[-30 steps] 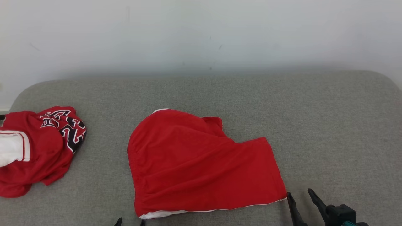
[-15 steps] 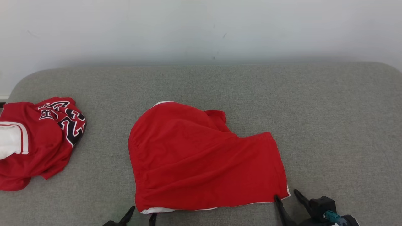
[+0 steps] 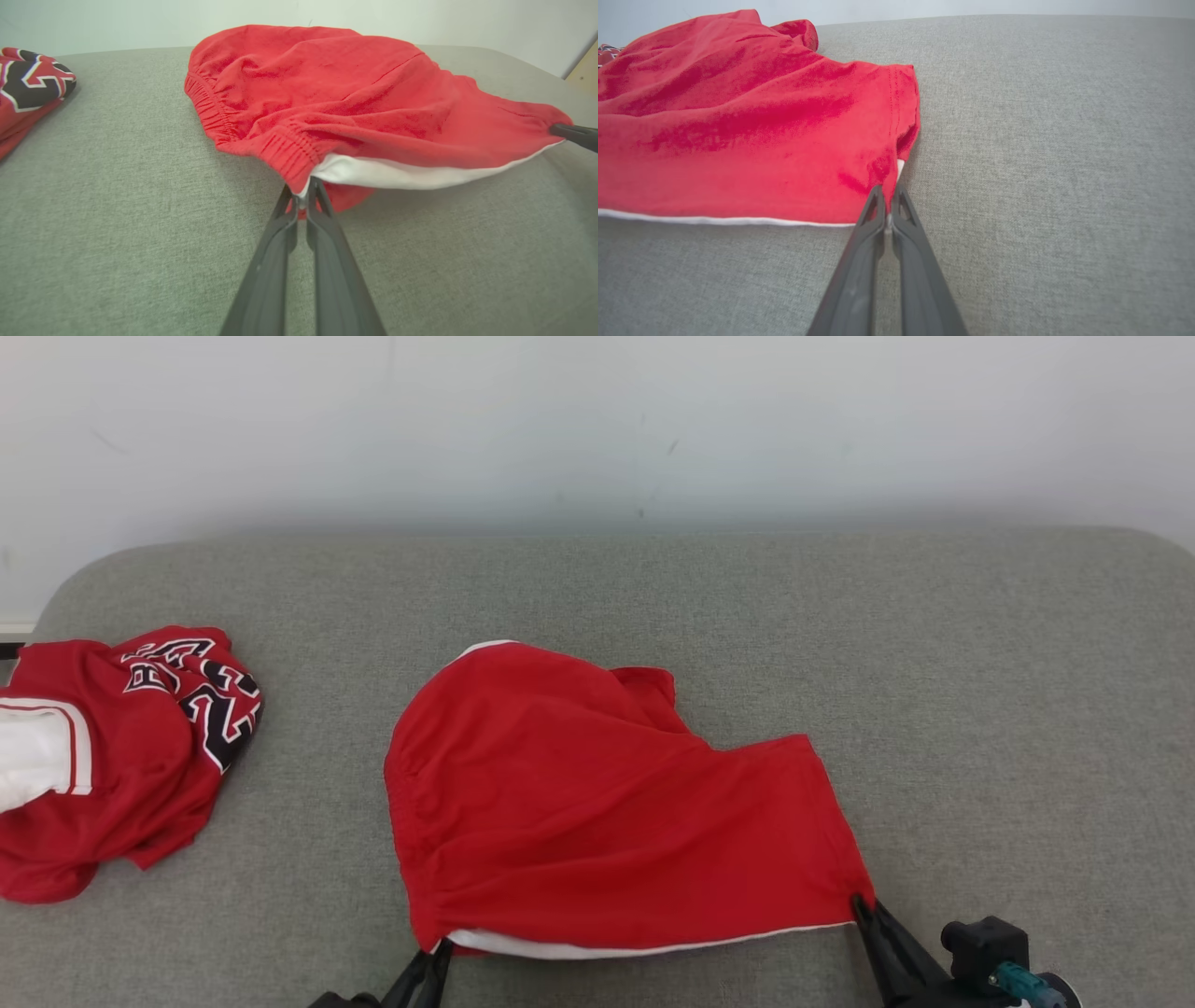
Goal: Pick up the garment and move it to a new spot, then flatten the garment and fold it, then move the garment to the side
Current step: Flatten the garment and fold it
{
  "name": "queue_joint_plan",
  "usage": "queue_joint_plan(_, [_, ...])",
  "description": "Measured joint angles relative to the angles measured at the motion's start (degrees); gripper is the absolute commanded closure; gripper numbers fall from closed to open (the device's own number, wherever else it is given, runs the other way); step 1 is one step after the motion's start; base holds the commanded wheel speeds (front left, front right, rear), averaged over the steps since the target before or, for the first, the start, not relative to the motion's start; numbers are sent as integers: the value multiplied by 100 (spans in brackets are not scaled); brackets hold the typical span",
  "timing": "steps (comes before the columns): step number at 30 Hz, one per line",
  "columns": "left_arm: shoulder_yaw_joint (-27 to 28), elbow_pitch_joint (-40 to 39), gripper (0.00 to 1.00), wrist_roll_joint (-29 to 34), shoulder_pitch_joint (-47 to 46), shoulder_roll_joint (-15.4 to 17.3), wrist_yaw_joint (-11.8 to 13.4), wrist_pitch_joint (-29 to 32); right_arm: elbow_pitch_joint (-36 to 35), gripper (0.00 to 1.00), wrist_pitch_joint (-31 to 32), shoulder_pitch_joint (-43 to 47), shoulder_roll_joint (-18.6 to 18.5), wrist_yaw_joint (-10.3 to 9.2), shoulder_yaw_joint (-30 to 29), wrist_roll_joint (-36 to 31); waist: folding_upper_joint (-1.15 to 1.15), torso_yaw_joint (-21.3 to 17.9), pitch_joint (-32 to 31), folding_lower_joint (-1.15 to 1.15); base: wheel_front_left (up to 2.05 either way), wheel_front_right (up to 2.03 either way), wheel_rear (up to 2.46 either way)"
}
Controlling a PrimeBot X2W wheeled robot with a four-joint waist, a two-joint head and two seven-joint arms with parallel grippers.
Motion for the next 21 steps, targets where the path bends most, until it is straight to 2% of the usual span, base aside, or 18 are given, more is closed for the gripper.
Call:
queue_joint_plan(6, [168,-573,100,190,-37,83,0,-1,-647,100,0,-18,-23,0,-40,185,0,-57,41,0,0,0,0])
queue_joint_plan(10, [129,-858,100,256,-649,313,0,0,-907,100,0,-592,-118,0,101,413,0,-113,162,0,0,0,0])
queue_joint_plan(14, [-292,-865,100,291,-1699,760,-1,-1,-956,100,46,-1433,-287,0,146,636,0,-161,374,0,0,0,0])
queue_joint_plan(21, [-1053,-656,100,-322,-4322,1423,-2,319,-878,100,236,-3337,-599,0,77,1013,1,-236,982,1,0,0,0])
